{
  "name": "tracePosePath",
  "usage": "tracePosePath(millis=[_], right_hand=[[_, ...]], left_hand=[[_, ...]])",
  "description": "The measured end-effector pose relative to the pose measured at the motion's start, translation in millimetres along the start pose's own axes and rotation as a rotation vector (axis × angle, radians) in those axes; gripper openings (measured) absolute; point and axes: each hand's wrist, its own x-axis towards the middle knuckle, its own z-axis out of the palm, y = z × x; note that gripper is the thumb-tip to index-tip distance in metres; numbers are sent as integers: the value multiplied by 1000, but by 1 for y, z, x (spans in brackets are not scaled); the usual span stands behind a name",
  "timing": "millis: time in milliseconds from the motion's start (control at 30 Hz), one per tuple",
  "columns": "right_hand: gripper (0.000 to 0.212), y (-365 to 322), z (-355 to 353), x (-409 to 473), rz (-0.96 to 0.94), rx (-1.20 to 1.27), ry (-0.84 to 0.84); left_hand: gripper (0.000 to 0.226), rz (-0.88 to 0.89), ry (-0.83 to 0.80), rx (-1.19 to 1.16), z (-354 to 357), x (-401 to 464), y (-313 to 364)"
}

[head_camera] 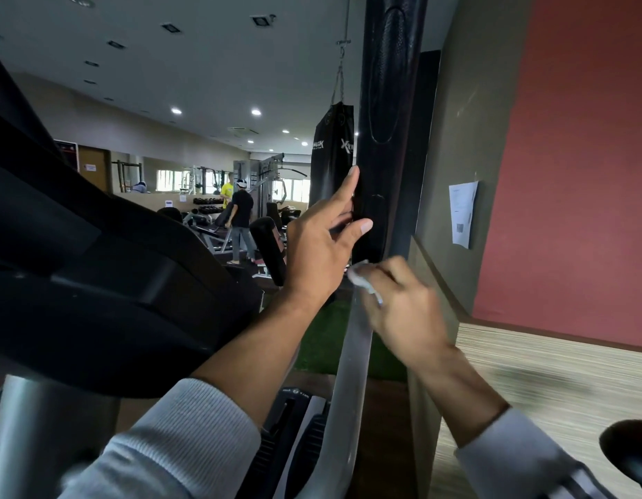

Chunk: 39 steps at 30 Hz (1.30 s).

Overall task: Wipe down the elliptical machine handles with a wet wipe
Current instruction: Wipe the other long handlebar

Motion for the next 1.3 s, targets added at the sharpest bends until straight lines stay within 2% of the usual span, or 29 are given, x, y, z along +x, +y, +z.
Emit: tracePosePath(millis=[100,367,467,567,633,933,1133,1300], right_hand=[[37,-6,13,-1,-18,-131,-137],[38,4,1,-3,11,-181,-236],[33,14,-4,-10,65,-43,-155],[25,14,-12,-5,126,136,101],[26,10,-8,0,172,197,177],[25,14,11,-15,241,197,-38],[22,10,-1,-11,326,218,169],[17,3,18,-14,354,222,90]], left_hand=[[70,-7,1,7,-1,-1,0],[77,-7,-7,51,-4,-3,1],[77,3,-6,59,-3,-3,-1],[75,21,6,57,0,-2,-5],[74,37,9,57,0,-1,-7],[77,14,-15,36,-1,-1,-7],[76,11,0,29,2,-2,-9],[76,11,9,30,0,-2,-10]])
